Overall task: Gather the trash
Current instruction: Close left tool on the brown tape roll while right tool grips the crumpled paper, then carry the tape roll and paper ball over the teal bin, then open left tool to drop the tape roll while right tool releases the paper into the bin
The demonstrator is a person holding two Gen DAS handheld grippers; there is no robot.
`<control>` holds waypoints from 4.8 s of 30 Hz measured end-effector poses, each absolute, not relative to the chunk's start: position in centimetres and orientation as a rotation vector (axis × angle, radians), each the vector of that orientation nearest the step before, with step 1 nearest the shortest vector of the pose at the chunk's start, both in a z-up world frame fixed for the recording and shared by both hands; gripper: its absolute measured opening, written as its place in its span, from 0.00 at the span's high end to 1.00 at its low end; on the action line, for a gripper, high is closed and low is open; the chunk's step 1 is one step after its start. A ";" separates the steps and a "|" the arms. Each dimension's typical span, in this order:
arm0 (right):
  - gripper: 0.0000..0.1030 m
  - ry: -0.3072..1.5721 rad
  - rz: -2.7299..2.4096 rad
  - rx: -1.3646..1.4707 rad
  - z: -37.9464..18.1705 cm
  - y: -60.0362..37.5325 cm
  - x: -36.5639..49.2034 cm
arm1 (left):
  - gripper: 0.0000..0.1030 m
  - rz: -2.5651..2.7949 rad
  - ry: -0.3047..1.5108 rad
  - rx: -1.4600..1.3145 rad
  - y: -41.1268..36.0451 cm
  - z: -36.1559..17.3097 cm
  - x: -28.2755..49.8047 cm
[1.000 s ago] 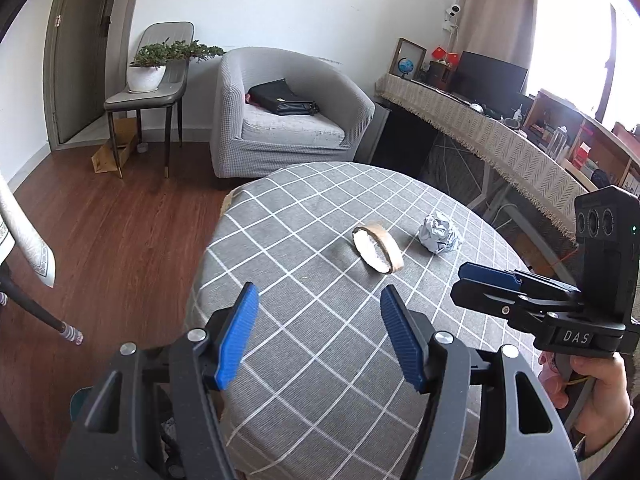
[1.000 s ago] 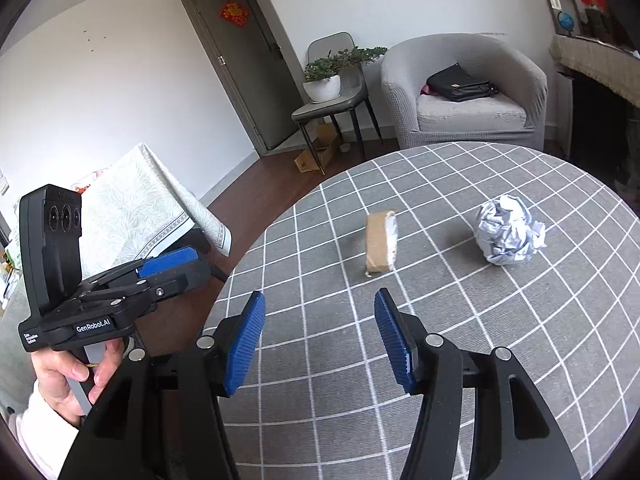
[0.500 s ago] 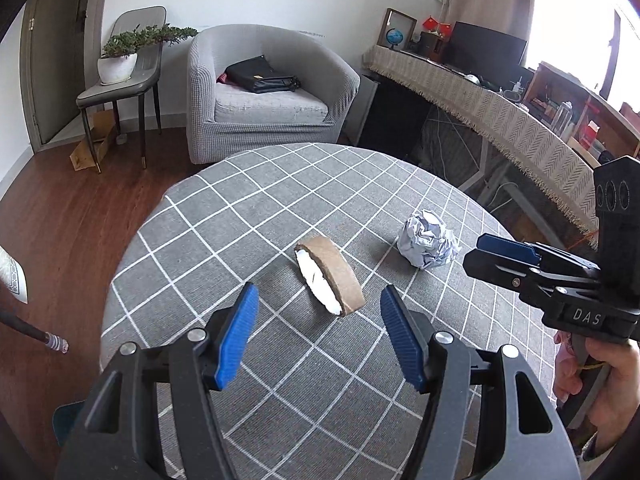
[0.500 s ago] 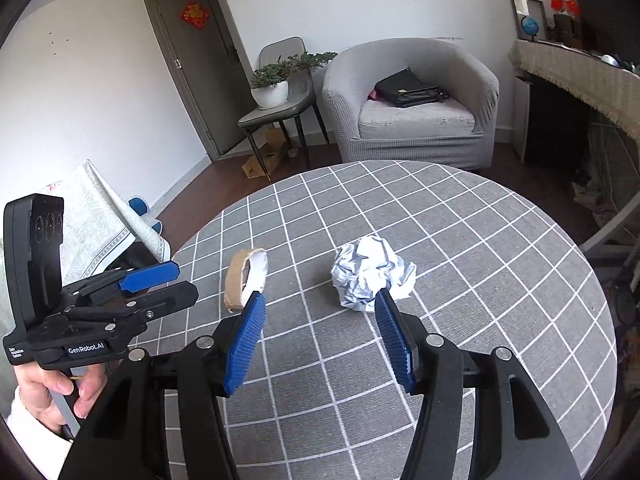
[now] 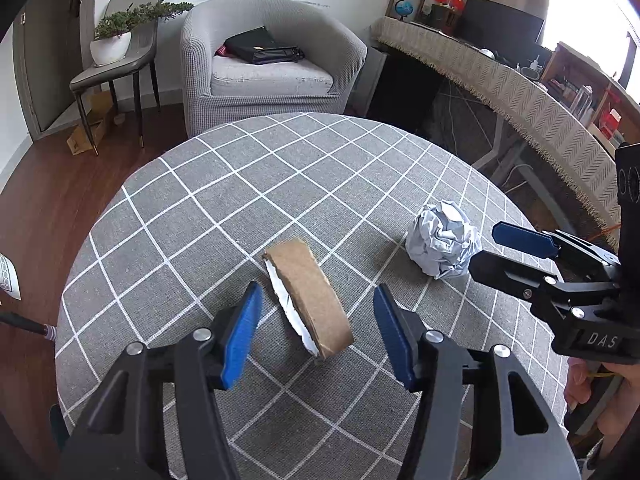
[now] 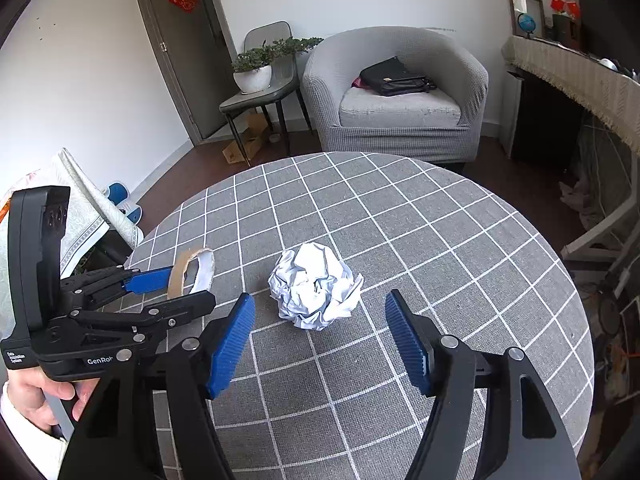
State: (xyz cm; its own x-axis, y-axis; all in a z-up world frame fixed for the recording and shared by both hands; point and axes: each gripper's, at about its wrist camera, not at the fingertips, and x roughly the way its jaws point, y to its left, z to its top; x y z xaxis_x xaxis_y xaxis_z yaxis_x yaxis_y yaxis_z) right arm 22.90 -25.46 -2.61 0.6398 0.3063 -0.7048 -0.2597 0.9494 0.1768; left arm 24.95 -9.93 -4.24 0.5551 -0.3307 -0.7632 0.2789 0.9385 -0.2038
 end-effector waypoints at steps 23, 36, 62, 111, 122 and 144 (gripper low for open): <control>0.51 0.860 0.282 -0.048 -4.1 -21.9 24.9 | 0.82 -0.420 0.893 -0.054 -7.9 -4.4 24.6; 0.51 0.811 0.334 -0.029 -2.7 -19.3 22.4 | 0.82 -0.402 0.857 -0.055 -5.2 -3.3 20.9; 0.51 0.762 0.444 -0.022 -2.5 -10.6 15.1 | 0.82 -0.305 0.813 -0.089 4.5 -1.9 11.6; 0.51 0.843 0.749 -0.124 -6.6 12.0 13.4 | 0.80 -0.034 1.162 -0.167 26.0 -14.5 4.8; 0.51 0.882 0.761 -0.125 -8.1 14.5 14.4 | 0.50 -0.029 1.106 -0.203 28.0 -13.8 4.0; 0.51 1.079 0.702 -0.279 -15.6 17.4 14.4 | 0.53 -0.006 0.857 -0.243 29.3 -5.8 3.3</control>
State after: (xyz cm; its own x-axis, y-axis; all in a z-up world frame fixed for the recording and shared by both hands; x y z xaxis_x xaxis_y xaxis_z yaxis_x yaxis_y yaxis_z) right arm 14.40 17.40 -15.60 0.2851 0.3857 -0.8775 -0.6460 0.7536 0.1214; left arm 3.33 29.28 -5.77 0.6565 -0.1029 -0.7473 -0.0916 0.9724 -0.2144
